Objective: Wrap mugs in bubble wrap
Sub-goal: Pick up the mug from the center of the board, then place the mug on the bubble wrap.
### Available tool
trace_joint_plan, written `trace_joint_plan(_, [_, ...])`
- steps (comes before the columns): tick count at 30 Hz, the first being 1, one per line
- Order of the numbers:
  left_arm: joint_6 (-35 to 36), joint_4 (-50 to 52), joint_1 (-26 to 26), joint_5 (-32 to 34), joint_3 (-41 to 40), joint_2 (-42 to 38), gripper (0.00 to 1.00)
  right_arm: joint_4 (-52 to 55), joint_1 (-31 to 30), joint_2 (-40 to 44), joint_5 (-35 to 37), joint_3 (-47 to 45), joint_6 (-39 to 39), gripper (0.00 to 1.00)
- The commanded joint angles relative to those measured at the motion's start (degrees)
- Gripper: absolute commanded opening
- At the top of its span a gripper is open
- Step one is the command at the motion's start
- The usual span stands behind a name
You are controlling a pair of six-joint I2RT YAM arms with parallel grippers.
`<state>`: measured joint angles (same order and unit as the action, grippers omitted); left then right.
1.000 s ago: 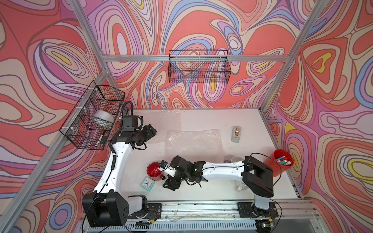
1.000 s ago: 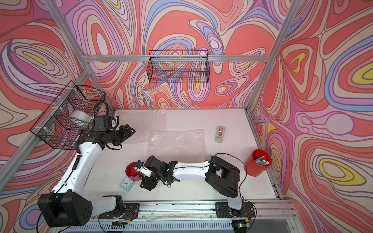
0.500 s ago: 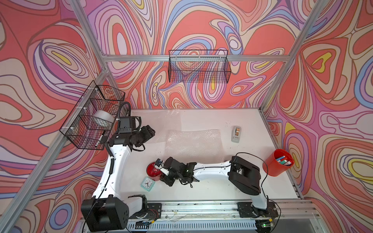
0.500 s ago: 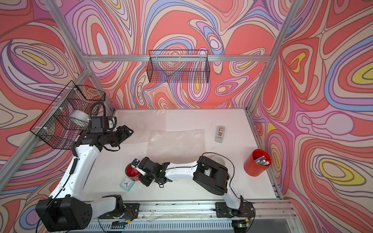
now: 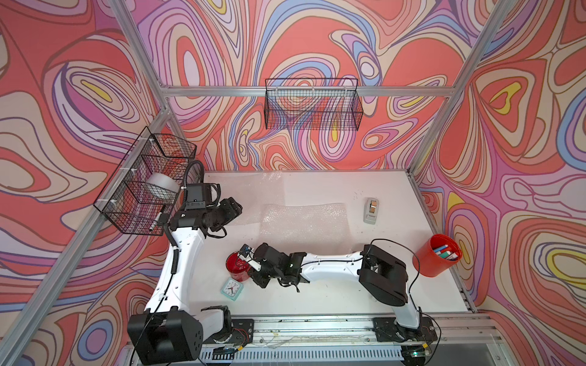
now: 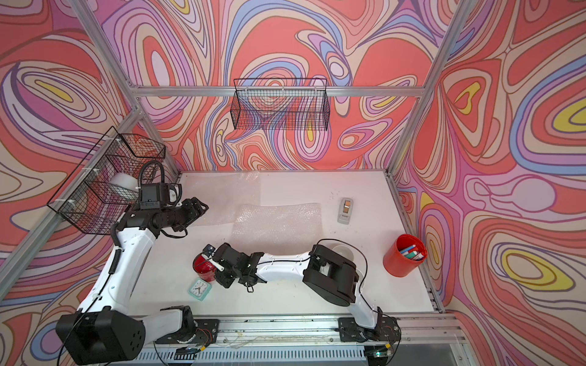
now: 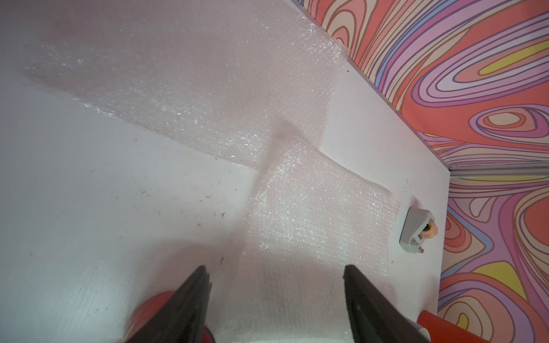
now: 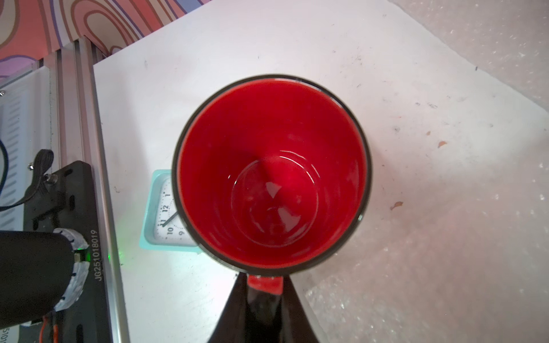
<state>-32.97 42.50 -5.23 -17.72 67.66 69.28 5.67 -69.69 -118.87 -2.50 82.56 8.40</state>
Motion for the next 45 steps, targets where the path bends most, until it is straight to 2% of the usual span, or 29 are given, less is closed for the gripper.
trace_joint_plan(1, [1.6, 4.2, -0.8, 3.8, 3.4, -2.9, 0.74, 0.2, 0.2, 3.3, 0.7, 2.2, -1.2, 0.01])
trace_joint_plan(6, [3.1, 5.9, -0.9, 8.8, 6.3, -5.6, 0.75, 0.0, 1.4, 9.8, 3.4, 1.9, -0.1, 0.00])
trace_joint_plan(9, [4.1, 5.9, -0.8, 9.9, 5.9, -6.0, 0.74, -3.7, 3.6, 16.0, 5.7, -3.1, 4.5, 0.00])
trace_joint_plan(13, [4.3, 5.0, -0.2, 7.7, 3.8, -4.9, 0.72, -1.5, 9.4, 21.8, 3.8, -6.0, 9.7, 0.00])
trace_joint_plan(16, [4.0, 2.6, 3.4, 8.0, 0.9, -4.5, 0.72, 3.4, 13.8, 23.9, 6.8, -6.1, 14.1, 0.00])
trace_joint_plan(18, [3.1, 0.7, 7.0, 8.6, -1.2, -3.8, 0.70, 6.1, 15.1, 24.8, 13.5, -6.8, 15.3, 0.00])
trace_joint_plan(23, [-1.8, -9.8, 14.6, 2.7, -9.7, 0.6, 0.65, 17.4, 17.3, 21.4, 29.1, -2.4, 23.2, 0.00])
trace_joint_plan(28, [-5.8, -19.4, 16.0, -1.7, -17.0, 3.5, 0.64, 20.6, 18.1, 18.0, 33.5, -1.1, 30.2, 0.00])
trace_joint_plan(35, [-5.6, -22.7, 16.5, -4.6, -20.0, 5.9, 0.64, 23.1, 18.2, 12.7, 35.4, 1.7, 32.6, 0.00])
trace_joint_plan(45, [-5.0, -24.2, 16.7, -5.4, -21.5, 7.7, 0.64, 28.6, 18.2, 8.5, 35.1, 4.5, 34.4, 0.00])
